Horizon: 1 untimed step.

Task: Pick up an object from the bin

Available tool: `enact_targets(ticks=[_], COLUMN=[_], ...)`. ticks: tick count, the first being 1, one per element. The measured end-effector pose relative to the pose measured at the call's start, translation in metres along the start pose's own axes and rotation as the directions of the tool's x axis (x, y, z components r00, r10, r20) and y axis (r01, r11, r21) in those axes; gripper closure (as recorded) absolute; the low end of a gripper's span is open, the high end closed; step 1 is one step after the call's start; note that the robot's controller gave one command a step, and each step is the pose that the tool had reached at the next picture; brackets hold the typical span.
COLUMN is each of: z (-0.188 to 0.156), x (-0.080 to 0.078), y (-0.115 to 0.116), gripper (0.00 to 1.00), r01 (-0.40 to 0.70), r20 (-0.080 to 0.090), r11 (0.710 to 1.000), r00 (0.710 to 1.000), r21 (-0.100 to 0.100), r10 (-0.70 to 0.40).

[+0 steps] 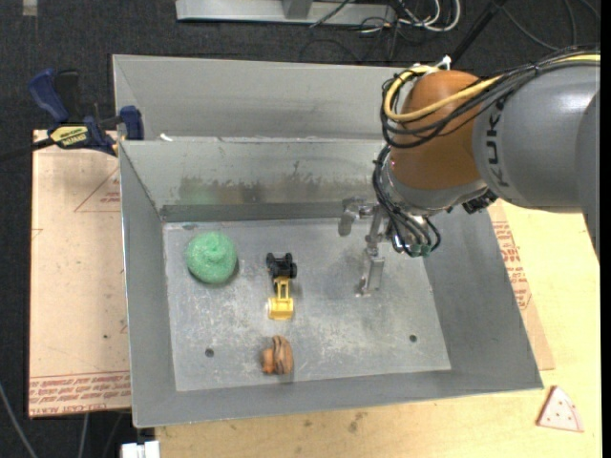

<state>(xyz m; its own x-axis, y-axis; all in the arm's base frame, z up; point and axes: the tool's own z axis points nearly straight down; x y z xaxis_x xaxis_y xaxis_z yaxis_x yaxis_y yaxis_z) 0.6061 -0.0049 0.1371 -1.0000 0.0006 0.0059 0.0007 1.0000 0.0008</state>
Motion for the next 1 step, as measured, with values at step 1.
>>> enact_targets(ticks=[1], z=[-0.0048], x=[-0.0016], y=[0.0000], gripper=[0.00], r01=[0.000], r20=[0.007], r11=[1.000], r00=[1.000], r21=[0.000], r10=[0.000])
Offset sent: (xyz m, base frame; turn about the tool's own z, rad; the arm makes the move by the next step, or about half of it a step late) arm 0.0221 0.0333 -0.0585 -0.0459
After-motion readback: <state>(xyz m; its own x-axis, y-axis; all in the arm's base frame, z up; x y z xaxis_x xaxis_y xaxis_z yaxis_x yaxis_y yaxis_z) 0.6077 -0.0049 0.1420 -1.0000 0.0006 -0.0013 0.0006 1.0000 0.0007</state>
